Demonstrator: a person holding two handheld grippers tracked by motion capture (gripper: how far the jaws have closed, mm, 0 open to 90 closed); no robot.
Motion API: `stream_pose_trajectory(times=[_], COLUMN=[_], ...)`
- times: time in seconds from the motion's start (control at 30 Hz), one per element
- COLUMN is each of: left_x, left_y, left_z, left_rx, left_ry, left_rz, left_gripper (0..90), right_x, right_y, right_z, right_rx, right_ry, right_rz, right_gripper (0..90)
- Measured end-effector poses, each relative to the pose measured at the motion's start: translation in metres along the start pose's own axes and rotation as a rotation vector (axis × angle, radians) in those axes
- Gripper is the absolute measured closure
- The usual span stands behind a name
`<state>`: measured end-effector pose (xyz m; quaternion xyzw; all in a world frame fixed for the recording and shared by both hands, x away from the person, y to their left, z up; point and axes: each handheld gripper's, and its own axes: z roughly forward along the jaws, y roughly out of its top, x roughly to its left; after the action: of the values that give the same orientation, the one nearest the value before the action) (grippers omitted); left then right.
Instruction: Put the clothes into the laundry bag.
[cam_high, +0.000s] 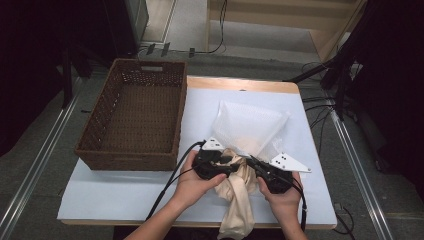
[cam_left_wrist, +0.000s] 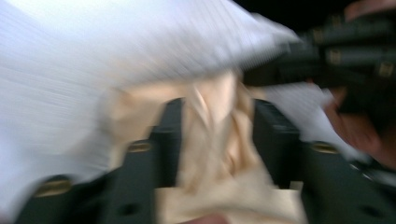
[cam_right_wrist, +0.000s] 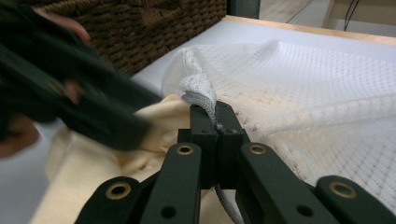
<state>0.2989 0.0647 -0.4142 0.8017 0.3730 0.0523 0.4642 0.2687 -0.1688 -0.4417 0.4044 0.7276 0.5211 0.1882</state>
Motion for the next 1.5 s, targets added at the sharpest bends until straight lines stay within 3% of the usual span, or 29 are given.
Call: stream_pose_trajectory(times=[0.03, 0.1, 0.2, 0.23, 0.27, 0.3, 0.4, 0.43, 0.5, 0.63, 0.77, 0.9, 1.03, 1.13, 1.2, 1.23, 1.33, 1.43, 1.5], left_x=[0.001, 0.003, 0.008, 0.012, 0.015, 0.020, 0.031, 0.033, 0.034, 0.033, 0.030, 0.024, 0.014, 0.010, 0.010, 0.012, 0.017, 0.025, 0.030], left_y=[0.001, 0.002, -0.002, -0.006, -0.009, -0.013, -0.021, -0.022, -0.022, -0.022, -0.023, -0.017, -0.012, -0.007, -0.003, 0.000, 0.004, 0.002, -0.001], left_z=[-0.004, -0.007, 0.008, 0.017, 0.023, 0.030, 0.042, 0.044, 0.047, 0.049, 0.051, 0.051, 0.049, 0.044, 0.042, 0.040, 0.039, 0.047, 0.053], left_rx=[-0.016, -0.015, 0.084, 0.138, 0.152, 0.172, 0.168, 0.169, 0.163, 0.177, 0.191, 0.224, 0.204, 0.135, 0.088, 0.052, -0.018, -0.020, 0.018], left_ry=[0.019, 0.057, 0.091, 0.097, 0.099, 0.078, -0.029, -0.057, -0.071, -0.073, -0.080, -0.060, -0.055, -0.047, -0.037, -0.026, 0.048, 0.122, 0.113], left_rz=[-0.011, -0.022, -0.025, -0.045, -0.062, -0.089, -0.146, -0.152, -0.136, -0.136, -0.093, -0.055, -0.028, -0.042, -0.088, -0.133, -0.202, -0.216, -0.211], left_gripper=[44.3, 42.0, 37.7, 33.4, 28.1, 25.9, 24.3, 25.0, 25.3, 32.5, 56.8, 71.5, 80.1, 80.8, 81.1, 81.1, 81.1, 80.1, 74.9], right_x=[-0.001, -0.002, -0.003, -0.002, -0.001, -0.001, 0.000, -0.001, -0.002, -0.003, 0.000, 0.007, 0.015, 0.020, 0.022, 0.022, 0.022, 0.018, 0.012], right_y=[-0.001, -0.003, -0.003, -0.003, -0.003, -0.003, -0.004, -0.005, -0.005, -0.005, -0.004, 0.000, 0.005, 0.009, 0.011, 0.011, 0.011, 0.008, 0.004], right_z=[0.001, 0.003, 0.006, 0.007, 0.007, 0.007, 0.008, 0.009, 0.009, 0.011, 0.012, 0.012, 0.008, 0.003, 0.000, 0.000, 0.000, 0.003, 0.007], right_rx=[0.008, 0.019, 0.021, 0.021, 0.022, 0.021, 0.037, 0.036, 0.038, 0.040, 0.042, 0.019, -0.010, -0.033, -0.038, -0.036, -0.030, -0.008, 0.014], right_ry=[-0.007, -0.014, -0.016, -0.018, -0.017, -0.017, -0.018, -0.016, -0.013, -0.011, -0.010, 0.005, 0.028, 0.053, 0.055, 0.053, 0.044, 0.016, -0.002], right_rz=[-0.007, -0.006, -0.001, -0.002, -0.008, -0.010, -0.016, -0.014, -0.010, -0.010, -0.026, -0.036, -0.059, -0.059, -0.055, -0.051, -0.040, -0.027, -0.003], right_gripper=[90.0, 90.0, 90.0, 90.0, 90.0, 90.0, 90.0, 90.0, 90.0, 90.0, 90.0, 90.0, 90.0, 90.0, 90.0, 90.0, 90.0, 90.0, 90.0])
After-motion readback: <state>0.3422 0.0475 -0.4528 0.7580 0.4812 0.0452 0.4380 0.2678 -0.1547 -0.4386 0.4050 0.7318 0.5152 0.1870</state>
